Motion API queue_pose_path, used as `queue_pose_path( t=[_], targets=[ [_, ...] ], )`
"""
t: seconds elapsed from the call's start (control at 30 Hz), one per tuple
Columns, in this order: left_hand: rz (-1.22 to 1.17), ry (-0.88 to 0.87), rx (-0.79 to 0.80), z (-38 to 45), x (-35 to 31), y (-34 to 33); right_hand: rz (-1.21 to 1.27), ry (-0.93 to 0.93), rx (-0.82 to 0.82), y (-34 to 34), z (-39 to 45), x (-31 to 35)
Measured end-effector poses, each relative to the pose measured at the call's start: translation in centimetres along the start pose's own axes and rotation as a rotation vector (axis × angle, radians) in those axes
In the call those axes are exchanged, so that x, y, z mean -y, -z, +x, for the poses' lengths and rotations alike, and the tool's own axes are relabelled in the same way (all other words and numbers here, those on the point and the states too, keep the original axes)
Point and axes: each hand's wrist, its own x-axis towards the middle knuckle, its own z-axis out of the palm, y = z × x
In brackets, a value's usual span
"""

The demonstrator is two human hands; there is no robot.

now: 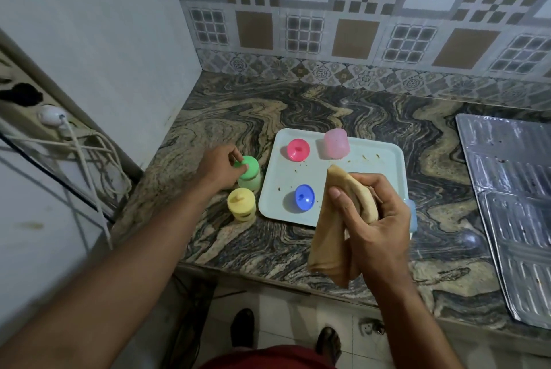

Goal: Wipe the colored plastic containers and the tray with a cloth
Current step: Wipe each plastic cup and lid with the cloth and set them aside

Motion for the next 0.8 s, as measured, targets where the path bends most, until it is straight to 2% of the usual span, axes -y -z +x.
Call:
queue_pose_path(
  t=[0.23,0.8],
  targets=[
    [0.027,0.011,0.045,0.4,0.3,-0.6,-0.011,-0.003,-0.001,0.2,0.0,0.0],
    [0.088,0.012,0.007,-0.4,0.4,-1.3,-0.019,-0.012,-0.079,1.7,0.7,-0.5]
  ],
)
